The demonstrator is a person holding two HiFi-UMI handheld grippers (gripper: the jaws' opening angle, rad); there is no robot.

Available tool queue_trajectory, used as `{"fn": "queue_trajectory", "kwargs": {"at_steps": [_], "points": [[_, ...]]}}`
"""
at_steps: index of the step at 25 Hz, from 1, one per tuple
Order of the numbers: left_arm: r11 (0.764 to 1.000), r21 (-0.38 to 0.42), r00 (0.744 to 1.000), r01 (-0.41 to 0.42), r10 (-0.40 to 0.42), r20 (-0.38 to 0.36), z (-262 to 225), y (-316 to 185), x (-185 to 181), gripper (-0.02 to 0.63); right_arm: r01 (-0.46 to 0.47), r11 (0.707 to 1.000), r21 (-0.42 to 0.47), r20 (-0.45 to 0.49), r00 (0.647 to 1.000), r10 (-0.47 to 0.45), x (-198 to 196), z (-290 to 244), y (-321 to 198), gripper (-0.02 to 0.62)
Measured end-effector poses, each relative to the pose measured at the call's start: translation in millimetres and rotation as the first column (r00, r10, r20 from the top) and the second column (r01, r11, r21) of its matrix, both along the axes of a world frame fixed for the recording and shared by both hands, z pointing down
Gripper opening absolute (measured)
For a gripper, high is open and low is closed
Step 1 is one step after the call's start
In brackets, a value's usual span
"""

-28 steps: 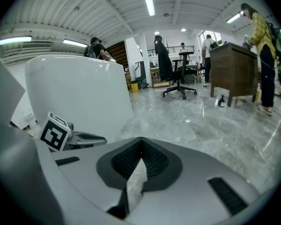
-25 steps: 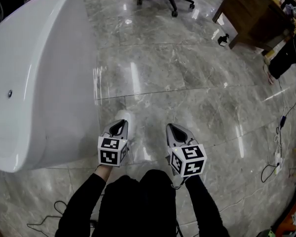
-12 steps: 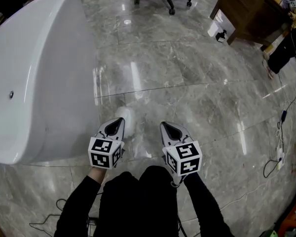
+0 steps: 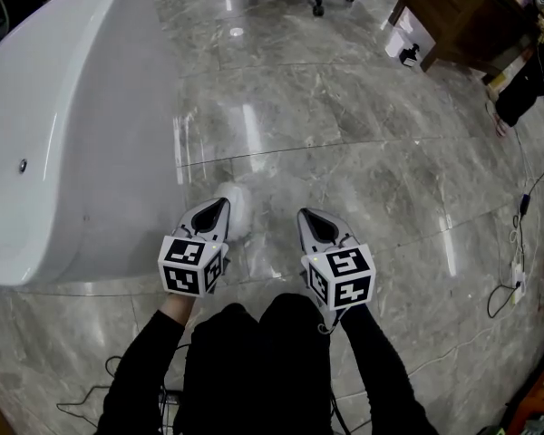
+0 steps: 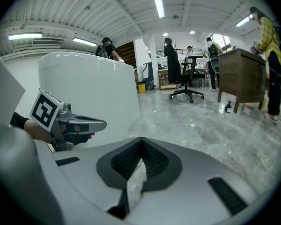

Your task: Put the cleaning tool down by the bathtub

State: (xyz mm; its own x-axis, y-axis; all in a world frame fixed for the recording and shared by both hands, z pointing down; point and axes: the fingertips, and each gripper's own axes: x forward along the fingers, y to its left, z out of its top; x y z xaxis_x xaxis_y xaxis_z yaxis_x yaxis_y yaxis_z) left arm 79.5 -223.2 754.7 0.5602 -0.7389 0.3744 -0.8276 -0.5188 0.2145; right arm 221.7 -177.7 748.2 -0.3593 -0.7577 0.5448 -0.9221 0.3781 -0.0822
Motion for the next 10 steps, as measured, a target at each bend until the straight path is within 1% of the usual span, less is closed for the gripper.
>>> {"fn": "queue_trajectory", "kwargs": {"at_steps": [10], "points": [[1.0,0.006,1.0,-0.008,0.008,-0.01,3.5,1.3,1.7,0.008,-0.011,1.0,0.0,0.02,1.0,0.011,1.4,2.1,5.4,0.0]]}}
